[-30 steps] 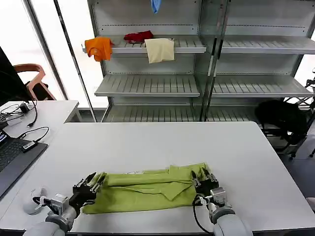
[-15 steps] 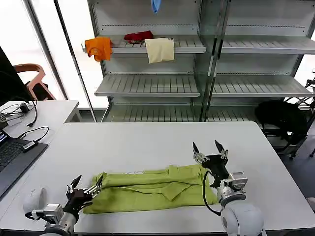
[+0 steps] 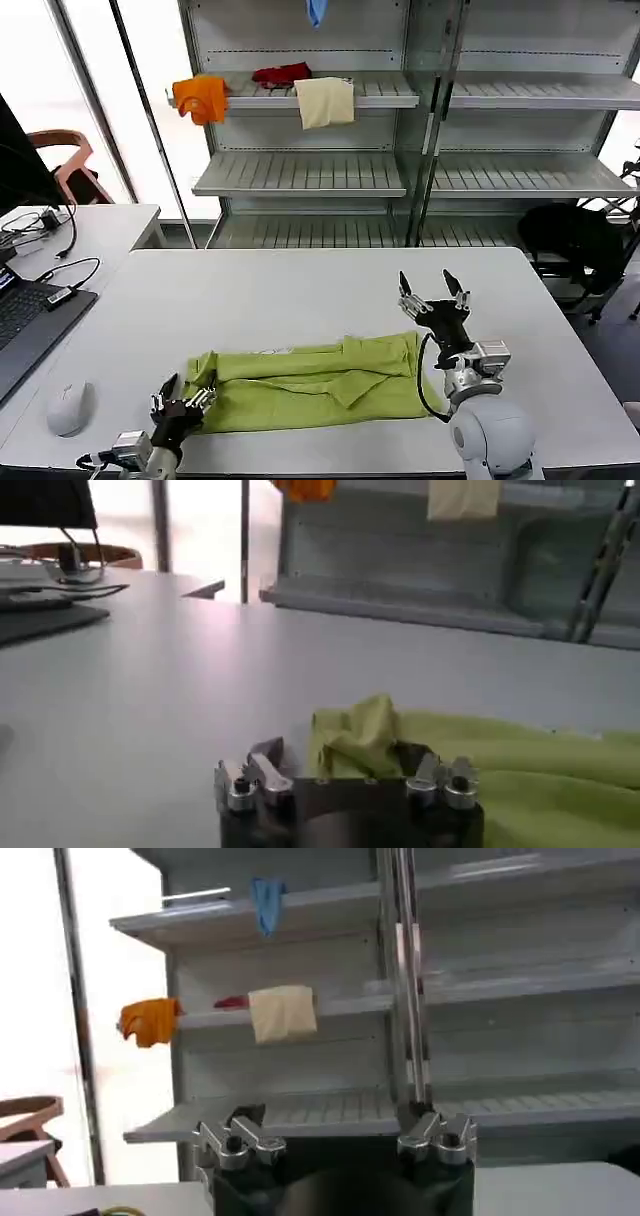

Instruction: Fold and organize the clothes.

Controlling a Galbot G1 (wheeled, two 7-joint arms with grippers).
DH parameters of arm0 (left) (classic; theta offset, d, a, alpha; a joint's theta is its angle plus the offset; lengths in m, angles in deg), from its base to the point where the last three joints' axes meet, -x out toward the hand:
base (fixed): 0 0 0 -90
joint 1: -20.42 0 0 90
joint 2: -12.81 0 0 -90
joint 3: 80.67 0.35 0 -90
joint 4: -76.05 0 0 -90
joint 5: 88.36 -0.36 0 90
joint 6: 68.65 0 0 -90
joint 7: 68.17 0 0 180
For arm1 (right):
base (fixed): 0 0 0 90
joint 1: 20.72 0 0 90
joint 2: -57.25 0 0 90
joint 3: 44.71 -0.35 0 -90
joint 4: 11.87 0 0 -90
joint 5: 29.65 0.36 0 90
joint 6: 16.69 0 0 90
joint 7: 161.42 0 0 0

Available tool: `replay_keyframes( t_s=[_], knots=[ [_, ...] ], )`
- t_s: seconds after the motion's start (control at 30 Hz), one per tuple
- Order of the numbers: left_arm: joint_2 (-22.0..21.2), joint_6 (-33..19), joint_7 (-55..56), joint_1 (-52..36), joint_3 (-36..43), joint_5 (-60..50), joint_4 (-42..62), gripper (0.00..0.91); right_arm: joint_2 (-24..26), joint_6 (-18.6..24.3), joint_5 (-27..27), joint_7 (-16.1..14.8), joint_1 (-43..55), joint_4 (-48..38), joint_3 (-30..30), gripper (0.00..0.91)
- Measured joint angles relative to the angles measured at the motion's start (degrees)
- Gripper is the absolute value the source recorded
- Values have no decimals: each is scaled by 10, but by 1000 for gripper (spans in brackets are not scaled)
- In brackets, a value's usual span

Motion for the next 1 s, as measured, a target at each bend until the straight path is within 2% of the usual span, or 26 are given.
replay_keyframes(
  t_s=[0.43,0.63,0.8,1.0],
  knots=[
    [-6,-37,10,1,17,-8,6,0,-1,0,3,2,2,-11,-3,907],
    [-7,-69,9,-5,13,-27,8,0,-1,0,1,2,0,-13,-3,907],
    [-3,-96,-4,-11,-8,-60,-2,0,-1,0,-1,2,0,-16,-4,907],
    [15,-98,-45,-24,-57,-106,-9,0,-1,0,-5,0,0,-20,-3,907]
  ],
)
